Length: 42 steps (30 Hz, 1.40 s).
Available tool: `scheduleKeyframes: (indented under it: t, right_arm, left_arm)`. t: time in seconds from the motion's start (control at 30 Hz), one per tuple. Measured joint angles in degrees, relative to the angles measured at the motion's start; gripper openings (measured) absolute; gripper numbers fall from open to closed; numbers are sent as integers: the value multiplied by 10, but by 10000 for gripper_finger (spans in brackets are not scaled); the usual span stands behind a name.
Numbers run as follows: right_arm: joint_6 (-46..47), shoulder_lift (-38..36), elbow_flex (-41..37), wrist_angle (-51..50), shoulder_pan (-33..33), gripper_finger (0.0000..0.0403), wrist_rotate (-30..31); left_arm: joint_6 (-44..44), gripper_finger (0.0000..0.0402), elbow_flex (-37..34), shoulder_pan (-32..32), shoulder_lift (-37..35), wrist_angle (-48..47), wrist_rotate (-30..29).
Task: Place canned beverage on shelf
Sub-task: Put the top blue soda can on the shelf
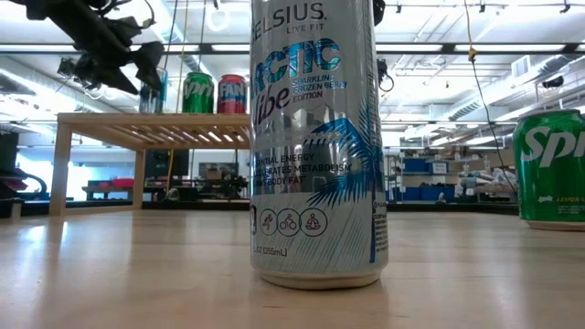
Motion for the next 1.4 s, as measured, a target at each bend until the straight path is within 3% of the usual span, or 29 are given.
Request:
scheduleKeyframes:
  t: [0.63,1.07,1.2,1.4]
  right_arm:
    - [0,0,0,0,0,318,-1]
    - [0,0,0,-1,0,318,-34]
    - [0,0,0,-1,0,318,-34]
    - [0,0,0,0,0,318,-35]
  left_arm:
    - [-11,314,0,11,38,43,-9]
    - [2,313,1,12,64,43,-12]
    - [17,295,1,12,64,42,-12]
    - [31,233,1,12,64,42,-11]
